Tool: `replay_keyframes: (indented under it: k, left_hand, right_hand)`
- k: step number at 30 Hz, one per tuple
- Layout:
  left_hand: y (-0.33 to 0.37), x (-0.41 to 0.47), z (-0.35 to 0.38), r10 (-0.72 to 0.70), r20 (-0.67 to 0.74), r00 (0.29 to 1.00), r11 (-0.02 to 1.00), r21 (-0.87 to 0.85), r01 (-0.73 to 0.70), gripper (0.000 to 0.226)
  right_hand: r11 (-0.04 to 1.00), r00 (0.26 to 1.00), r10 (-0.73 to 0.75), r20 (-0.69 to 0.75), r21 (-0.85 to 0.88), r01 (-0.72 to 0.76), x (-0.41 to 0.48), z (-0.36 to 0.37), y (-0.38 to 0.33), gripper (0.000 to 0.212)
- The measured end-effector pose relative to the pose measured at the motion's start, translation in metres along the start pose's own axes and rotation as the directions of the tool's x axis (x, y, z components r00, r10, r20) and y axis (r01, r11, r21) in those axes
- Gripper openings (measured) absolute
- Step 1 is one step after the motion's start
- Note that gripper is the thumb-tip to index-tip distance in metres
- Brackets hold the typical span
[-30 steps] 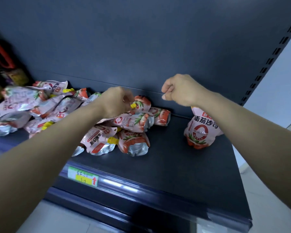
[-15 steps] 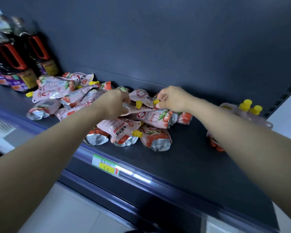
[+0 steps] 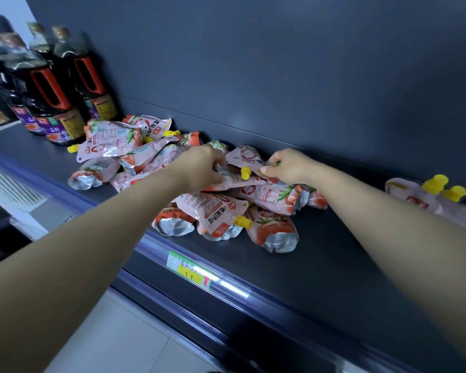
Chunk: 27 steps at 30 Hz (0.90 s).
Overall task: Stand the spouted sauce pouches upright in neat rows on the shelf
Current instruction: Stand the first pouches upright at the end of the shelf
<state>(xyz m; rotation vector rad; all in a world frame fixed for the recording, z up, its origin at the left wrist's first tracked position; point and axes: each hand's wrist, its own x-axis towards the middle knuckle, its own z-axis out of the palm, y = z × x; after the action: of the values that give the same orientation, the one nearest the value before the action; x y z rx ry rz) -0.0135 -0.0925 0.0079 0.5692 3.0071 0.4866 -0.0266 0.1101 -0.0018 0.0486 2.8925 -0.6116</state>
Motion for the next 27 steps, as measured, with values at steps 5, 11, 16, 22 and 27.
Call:
replay_keyframes:
  k: [5, 11, 16, 22, 27]
  left_hand:
    - [0.001, 0.01, 0.004, 0.053, 0.036, 0.998, 0.998, -0.032, -0.052, 0.04]
    - [-0.008, 0.013, -0.001, -0.012, 0.091, 0.996, 0.998, -0.066, 0.018, 0.045]
    - [-0.016, 0.013, -0.005, -0.106, 0.139, 0.985, 0.984, -0.126, 0.124, 0.052]
    - [-0.024, 0.009, -0.009, -0.128, 0.222, 0.966, 0.988, -0.05, 0.143, 0.076]
    - [-0.026, 0.005, -0.008, -0.112, 0.216, 0.97, 0.987, -0.092, 0.135, 0.08]
  right_hand:
    - [1.0, 0.998, 0.02, 0.053, -0.007, -0.02, 0.008, 0.0, -0.006, 0.052]
    - [0.986, 0.99, -0.112, 0.09, -0.111, 0.122, 0.013, 0.001, -0.015, 0.068]
    - [0.923, 0.933, -0.345, 0.1, -0.145, 0.357, 0.015, 0.002, -0.026, 0.05]
    - [0.873, 0.895, -0.429, 0.126, -0.199, 0.446, 0.016, 0.008, -0.027, 0.052]
    - [0.868, 0.885, -0.439, 0.156, -0.181, 0.462, 0.016, 0.005, -0.033, 0.04]
